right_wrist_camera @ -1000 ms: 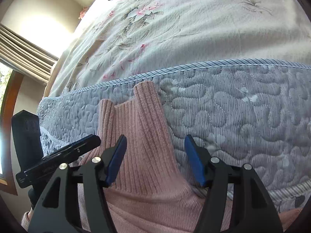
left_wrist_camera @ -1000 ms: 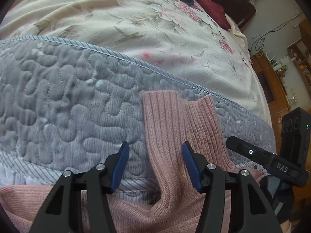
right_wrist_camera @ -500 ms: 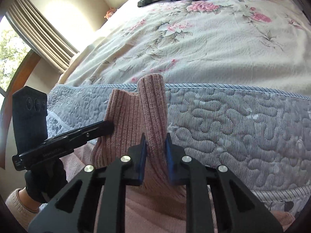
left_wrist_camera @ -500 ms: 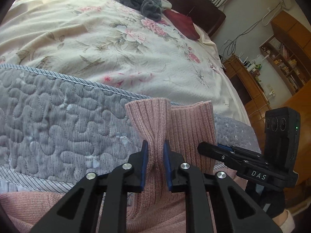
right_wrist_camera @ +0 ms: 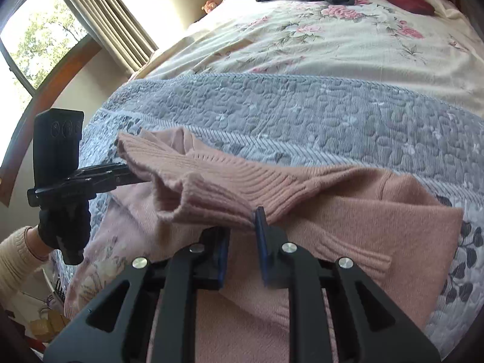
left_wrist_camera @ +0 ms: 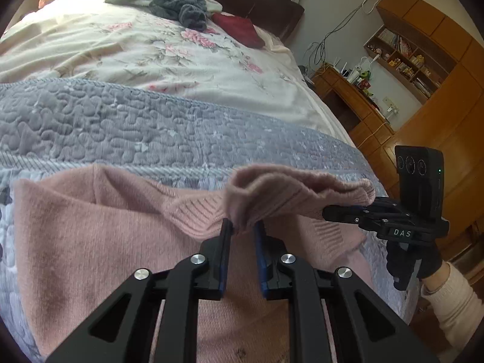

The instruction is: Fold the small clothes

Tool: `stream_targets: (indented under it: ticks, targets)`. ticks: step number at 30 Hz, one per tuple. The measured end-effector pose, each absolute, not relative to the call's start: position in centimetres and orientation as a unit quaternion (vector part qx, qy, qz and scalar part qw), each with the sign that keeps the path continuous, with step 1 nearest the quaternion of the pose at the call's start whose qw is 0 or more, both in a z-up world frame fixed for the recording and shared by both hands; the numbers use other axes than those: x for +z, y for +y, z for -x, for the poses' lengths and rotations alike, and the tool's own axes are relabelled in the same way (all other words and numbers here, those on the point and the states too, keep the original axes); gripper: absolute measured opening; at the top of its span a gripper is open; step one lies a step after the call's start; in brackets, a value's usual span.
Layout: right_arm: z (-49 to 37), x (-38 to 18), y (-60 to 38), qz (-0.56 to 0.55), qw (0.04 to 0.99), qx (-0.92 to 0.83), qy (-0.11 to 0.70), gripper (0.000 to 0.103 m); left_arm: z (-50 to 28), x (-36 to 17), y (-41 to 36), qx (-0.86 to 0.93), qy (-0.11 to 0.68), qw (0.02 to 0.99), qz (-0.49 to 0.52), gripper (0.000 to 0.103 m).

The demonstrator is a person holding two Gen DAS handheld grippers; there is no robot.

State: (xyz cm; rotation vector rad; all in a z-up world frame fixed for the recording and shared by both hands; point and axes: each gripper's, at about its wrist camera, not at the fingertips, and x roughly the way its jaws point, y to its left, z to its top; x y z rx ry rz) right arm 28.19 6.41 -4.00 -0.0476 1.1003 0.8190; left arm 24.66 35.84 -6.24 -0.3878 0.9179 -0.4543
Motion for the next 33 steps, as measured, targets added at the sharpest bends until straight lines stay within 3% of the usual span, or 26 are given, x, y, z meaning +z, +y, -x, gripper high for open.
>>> stream_targets:
  ticks: [5,10,14,20,21,22,23,33]
  targets:
    - [-24.7,-5.7,3.9,0.020,0.754,0.371,0.541,0.019,-19.8,-7.8,37.0,-0.227,0.477,0.831,0.171,0.015]
    - [-24.1,-5.4,2.0,-0.102,0.733,0.370,0.562,0.040,-18.7,-7.9,38.9,-0.218,0.479,0.808,0.264,0.030]
    - [-24.8,-6.3,4.0,-0.110,0.724,0.348,0.585,0.041,-20.9,-8.5,37.8,-0.215,0.493,0.785,0.309,0.038]
    - [-25.6,-8.6,5.4,-0.118,0.712,0.327,0.610,0.041,-23.1,-11.3,36.0,-0.186,0.536,0.758,0.322,0.036]
    - [-25.8,-8.7,5.4,-0.124,0.709,0.328,0.612,0.036,-23.2,-11.6,35.9,-0.182,0.539,0.756,0.325,0.025]
    - [-25.9,-8.9,5.4,-0.128,0.706,0.330,0.613,0.021,-23.3,-11.8,35.8,-0.183,0.538,0.754,0.328,0.013]
    - [-26.0,-8.9,5.4,-0.129,0.702,0.331,0.617,0.013,-23.4,-11.9,35.8,-0.182,0.540,0.753,0.329,0.011]
    - [-25.1,-8.3,3.4,-0.109,0.704,0.333,0.617,0.009,-22.4,-10.8,36.8,-0.201,0.541,0.770,0.273,0.008]
